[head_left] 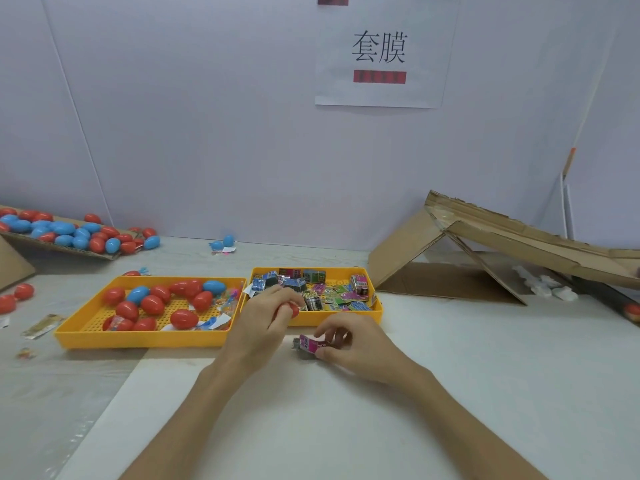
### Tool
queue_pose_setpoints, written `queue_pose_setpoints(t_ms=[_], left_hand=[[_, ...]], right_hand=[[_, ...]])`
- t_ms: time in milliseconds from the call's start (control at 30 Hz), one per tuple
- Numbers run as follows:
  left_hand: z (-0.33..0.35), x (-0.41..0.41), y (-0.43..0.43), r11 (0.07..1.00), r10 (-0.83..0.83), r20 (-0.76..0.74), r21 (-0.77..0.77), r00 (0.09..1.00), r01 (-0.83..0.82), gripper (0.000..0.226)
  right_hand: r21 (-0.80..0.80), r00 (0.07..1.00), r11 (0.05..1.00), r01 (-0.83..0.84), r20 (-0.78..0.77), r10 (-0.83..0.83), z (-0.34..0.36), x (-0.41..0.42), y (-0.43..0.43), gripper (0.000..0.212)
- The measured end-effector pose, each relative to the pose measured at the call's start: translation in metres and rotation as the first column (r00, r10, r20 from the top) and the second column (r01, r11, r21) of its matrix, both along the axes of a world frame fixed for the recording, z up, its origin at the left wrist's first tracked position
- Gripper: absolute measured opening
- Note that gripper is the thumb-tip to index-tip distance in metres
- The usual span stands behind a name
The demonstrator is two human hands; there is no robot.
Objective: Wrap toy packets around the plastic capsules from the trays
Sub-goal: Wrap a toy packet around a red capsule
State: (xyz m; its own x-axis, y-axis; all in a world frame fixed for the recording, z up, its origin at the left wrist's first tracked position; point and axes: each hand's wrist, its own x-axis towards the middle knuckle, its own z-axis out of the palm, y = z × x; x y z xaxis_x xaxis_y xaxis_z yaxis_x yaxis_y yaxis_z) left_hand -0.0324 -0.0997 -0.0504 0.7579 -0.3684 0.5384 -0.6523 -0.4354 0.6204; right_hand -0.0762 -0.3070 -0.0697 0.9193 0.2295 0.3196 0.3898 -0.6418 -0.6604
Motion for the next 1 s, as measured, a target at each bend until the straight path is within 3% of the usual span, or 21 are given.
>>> queue_pose_setpoints(t_ms=[200,300,367,667,767,900,1000], left_hand=[[-0.002,0.000,0.004,0.981,-0.007,-0.105,0.190,0.994,0.027,0.031],[-0.004,-0.001,0.006,0.887,0.016,-0.131,0.459,0.991,0.047,0.041],[-0.005,-0.001,0.004,0.836,0.028,-0.102,0.548,0.994,0.033,0.038],[-0.004,-0.002,0.003,0.849,0.035,-0.111,0.528,0.993,0.029,0.033],[-0.003,-0.002,0.002,0.842,0.044,-0.115,0.539,0.992,0.025,0.032],[-0.003,-0.002,0.003,0.834,0.051,-0.128,0.551,0.990,0.028,0.032],[-0.003,-0.002,0.002,0.831,0.046,-0.137,0.555,0.989,0.038,0.032]], right_hand=[[0.020,1.000,1.000,0.015,0.023,-0.015,0.002,0.000,-0.001,0.008],[0.020,1.000,1.000,0.012,0.021,-0.012,0.003,-0.001,-0.001,0.009],[0.015,1.000,1.000,-0.009,0.012,0.009,0.003,-0.001,-0.002,0.013],[-0.018,1.000,1.000,-0.004,0.019,0.004,0.004,-0.001,-0.002,0.008],[0.026,0.995,0.999,0.038,0.091,-0.040,0.006,-0.002,-0.001,0.011],[-0.026,0.905,0.950,0.312,0.312,-0.289,0.010,0.002,-0.007,0.009],[-0.235,0.846,0.817,0.527,0.238,-0.477,0.011,0.004,-0.016,0.028]])
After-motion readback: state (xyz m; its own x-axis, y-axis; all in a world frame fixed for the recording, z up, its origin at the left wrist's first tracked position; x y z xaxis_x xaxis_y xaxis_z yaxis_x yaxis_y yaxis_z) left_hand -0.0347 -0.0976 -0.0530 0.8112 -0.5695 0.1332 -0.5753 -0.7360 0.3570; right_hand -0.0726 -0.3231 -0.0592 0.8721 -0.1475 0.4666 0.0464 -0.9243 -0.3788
